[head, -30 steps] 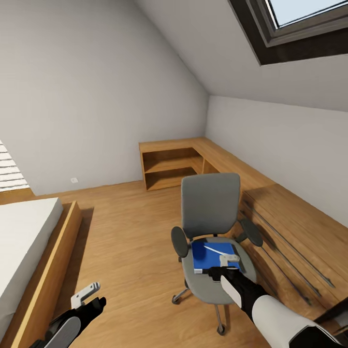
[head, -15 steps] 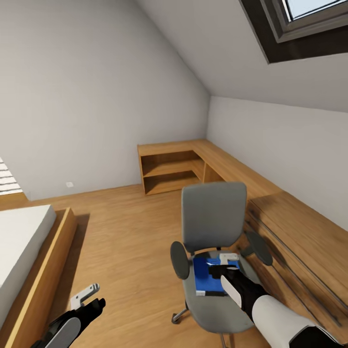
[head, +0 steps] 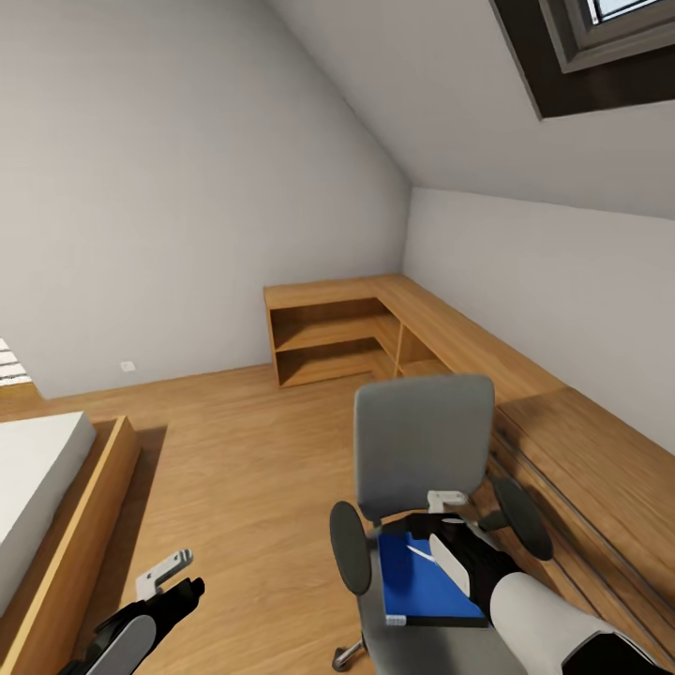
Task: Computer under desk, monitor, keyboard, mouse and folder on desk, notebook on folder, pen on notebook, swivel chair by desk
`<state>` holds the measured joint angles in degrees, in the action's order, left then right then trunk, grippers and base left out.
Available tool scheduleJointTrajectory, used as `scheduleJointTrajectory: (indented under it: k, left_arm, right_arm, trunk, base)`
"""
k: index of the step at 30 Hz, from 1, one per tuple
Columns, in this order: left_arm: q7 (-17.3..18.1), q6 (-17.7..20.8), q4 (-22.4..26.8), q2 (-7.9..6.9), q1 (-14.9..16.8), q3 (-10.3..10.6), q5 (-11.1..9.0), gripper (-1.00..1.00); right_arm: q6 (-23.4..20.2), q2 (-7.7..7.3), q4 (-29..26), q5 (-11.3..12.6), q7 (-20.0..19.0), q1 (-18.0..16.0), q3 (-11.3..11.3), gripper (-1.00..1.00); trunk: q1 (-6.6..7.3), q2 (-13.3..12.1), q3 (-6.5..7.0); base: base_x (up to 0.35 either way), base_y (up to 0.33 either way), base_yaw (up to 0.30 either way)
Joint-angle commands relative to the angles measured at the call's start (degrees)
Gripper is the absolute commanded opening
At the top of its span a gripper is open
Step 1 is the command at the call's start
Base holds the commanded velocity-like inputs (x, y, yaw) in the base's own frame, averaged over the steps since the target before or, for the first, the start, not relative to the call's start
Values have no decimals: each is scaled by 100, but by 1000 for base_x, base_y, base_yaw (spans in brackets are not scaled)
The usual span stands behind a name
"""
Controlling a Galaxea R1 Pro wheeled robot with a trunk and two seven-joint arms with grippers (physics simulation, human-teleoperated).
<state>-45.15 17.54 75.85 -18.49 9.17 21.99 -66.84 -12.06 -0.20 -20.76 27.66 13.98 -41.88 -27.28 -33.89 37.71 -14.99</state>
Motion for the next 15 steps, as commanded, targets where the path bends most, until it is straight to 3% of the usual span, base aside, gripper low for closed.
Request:
scheduleJointTrajectory:
  k: [1, 7, 15]
  left_arm:
    - [-38, 14, 10, -8, 6, 5, -24, 100]
    - [-47, 32, 314, -14, 6, -41, -53, 100]
    - [-62, 30, 597, -20, 6, -63, -65, 100]
  right_arm:
    - [-3, -11, -9, 26, 40, -5, -40, 100]
    - [312, -54, 165, 8, 29, -5, -52, 100]
    - [433, -161, 367, 3, -1, -5, -45, 100]
  trunk:
    - [-3, 8, -9]
    - [-3, 8, -9]
    - [-179, 329, -152]
  base:
    - [116, 0, 0]
    - [35, 0, 0]
    - [3, 0, 0]
